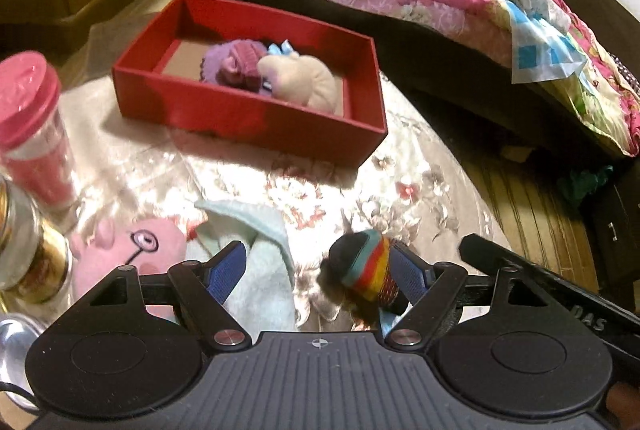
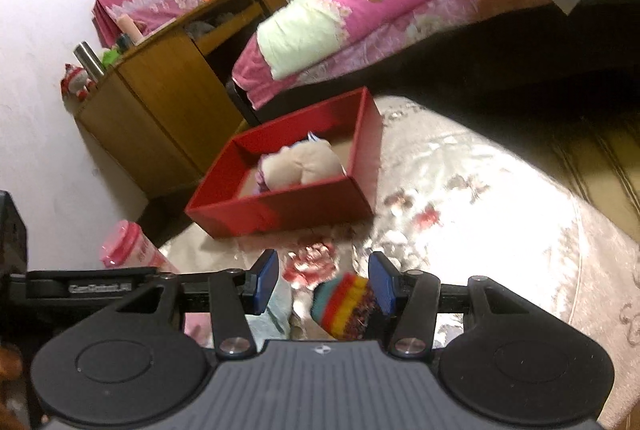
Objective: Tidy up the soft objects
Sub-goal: 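Reach the right tool to the blue mask beside the striped hat and grasp it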
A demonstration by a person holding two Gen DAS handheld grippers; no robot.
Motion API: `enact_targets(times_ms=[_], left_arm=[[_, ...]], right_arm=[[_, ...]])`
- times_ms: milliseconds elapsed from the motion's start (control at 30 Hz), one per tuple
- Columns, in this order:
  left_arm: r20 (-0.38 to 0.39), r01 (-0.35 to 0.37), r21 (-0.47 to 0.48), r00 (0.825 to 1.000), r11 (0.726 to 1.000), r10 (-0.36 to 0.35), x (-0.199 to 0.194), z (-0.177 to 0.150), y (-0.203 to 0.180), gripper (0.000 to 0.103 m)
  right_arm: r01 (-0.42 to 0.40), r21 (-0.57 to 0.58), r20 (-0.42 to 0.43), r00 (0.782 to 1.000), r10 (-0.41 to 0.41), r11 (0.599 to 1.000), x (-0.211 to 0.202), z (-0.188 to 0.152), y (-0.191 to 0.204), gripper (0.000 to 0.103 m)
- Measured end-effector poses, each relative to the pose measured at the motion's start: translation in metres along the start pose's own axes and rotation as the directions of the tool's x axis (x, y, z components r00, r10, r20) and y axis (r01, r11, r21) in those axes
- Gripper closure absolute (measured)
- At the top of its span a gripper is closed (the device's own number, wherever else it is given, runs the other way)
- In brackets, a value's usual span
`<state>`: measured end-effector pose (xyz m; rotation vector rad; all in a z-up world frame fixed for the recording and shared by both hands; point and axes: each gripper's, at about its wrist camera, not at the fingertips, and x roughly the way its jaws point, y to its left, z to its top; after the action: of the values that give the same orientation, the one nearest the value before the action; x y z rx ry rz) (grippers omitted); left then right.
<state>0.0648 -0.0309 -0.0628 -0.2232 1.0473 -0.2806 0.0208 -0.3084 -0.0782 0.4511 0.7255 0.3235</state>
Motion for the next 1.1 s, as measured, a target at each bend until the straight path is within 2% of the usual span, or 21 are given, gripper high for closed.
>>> enact_targets(times_ms=[200,567,800,1100], left_arm=[[-0.058,0.005,-0.013,0.998,1.000,-0.005,0.013,-0.004,0.003,0.031],[-0.076,-0.004,0.015,0.997,1.000,0.005,0.016,-0.010,0.000,0.030],[-0.099,0.021,0.029,0.995,0.999,-0.018,0.012,-0.020,0.000,0.030],[-0.111,0.045,0.028,0.993,0.999,-0.041,0.004,-0.028,0.003,0.029]], right_arm=[[-0.004,0.010,-0.079,0.997,0.004,1.000,0.017,-0.004,-0.004,0.082],[0.026,-0.005,-0.101,0.995,-0.026,1.000,0.018,-0.008,-0.006,0.080],[0.085,-0.014,-0.172,0.981,-0.086,0.996,0.017,-0.029,-0.016,0.079],[0.117,-0.076,-0.296,0.946,-0.134,0.990,0.028,-0.057,-0.012,0.074]])
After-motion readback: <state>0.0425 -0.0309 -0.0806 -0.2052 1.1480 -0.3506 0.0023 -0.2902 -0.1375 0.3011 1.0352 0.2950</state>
